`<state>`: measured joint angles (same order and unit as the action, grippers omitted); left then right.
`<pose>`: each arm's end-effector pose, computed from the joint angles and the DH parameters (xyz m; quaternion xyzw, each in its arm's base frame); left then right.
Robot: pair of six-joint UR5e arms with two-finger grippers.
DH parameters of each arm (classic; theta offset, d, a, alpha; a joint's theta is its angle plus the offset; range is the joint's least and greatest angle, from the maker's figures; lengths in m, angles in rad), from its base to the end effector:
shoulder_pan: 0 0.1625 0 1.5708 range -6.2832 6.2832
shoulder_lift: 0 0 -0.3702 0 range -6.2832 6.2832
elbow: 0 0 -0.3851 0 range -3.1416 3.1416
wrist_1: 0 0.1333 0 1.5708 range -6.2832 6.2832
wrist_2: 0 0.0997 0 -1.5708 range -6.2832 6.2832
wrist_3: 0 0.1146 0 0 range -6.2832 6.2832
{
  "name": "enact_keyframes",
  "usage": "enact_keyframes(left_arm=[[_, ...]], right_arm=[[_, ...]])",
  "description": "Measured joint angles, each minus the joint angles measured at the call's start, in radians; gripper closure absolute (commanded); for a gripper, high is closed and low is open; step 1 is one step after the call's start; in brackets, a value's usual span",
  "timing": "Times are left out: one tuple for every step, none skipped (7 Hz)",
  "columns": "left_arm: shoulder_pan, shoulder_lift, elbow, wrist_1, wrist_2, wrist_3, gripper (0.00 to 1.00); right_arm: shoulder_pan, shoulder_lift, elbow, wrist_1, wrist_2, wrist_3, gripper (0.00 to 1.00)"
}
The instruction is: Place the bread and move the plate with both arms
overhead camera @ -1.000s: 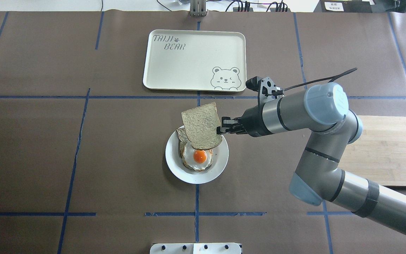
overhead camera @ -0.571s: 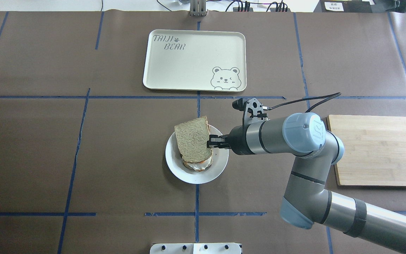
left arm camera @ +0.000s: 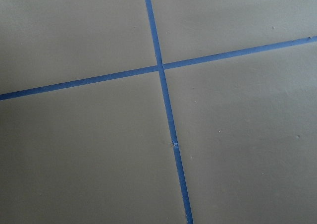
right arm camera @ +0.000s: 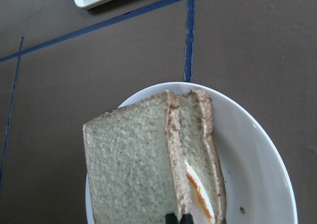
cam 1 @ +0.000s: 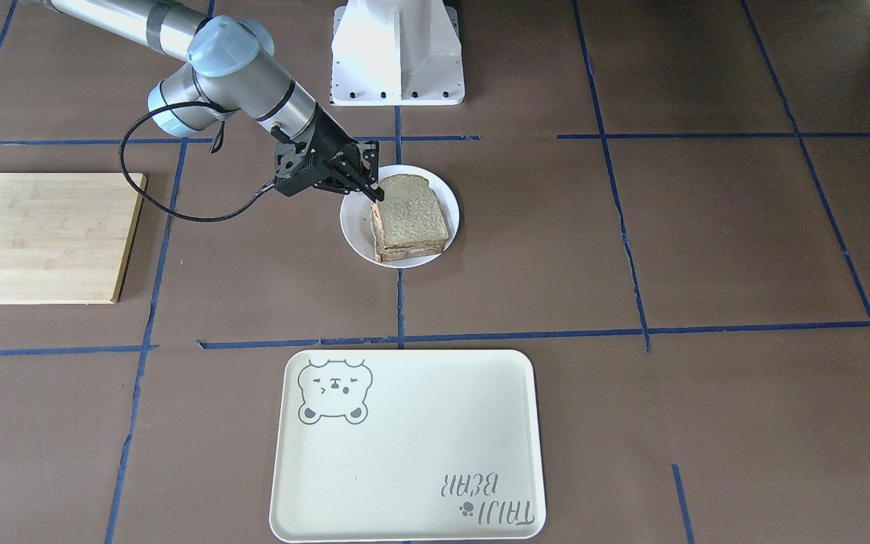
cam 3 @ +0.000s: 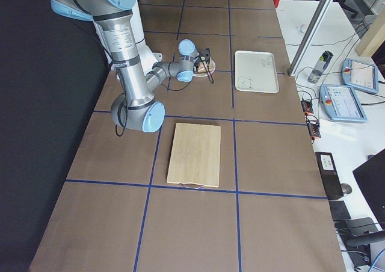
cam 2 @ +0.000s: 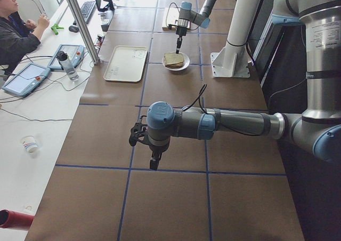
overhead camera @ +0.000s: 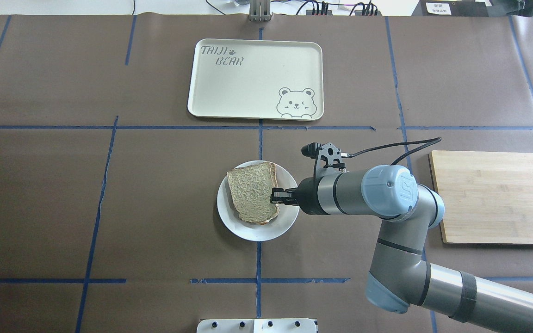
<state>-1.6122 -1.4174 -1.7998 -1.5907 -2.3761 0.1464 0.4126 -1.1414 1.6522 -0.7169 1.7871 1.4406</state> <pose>-0.0686 -0.4318 0.5688 0.0804 0.3856 0.0669 0.9167 -0.5244 -0.3482 0.2361 0.0874 -0.6264 0.0412 0.7735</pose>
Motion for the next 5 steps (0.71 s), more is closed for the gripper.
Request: enact_keyframes(left_arm=[[0.000,0.000,0.000,0.000,0.000,0.000,0.00],[0.001,0.000,0.000,0.000,0.000,-0.001,0.00],[0.001,0.000,0.000,0.000,0.000,-0.001,0.00],[0.001,-0.002,-0.004,-0.001,0.000,-0.001,0.00],[0.001,-0.006,-0.013,-0.002,0.000,-0.002,0.00]], right_arm=[[0.001,-0.001,-0.003,0.001,-0.001,0.001,0.25],[0.006,-0.002,-0.004,0.001,0.000,0.010,0.00],[0.017,-0.002,-0.004,-0.001,0.002,0.034,0.00],[0.037,-0.003,-0.004,-0.024,0.015,0.050,0.00],[0.079,-0.001,-0.002,-0.083,0.066,0.053,0.00]])
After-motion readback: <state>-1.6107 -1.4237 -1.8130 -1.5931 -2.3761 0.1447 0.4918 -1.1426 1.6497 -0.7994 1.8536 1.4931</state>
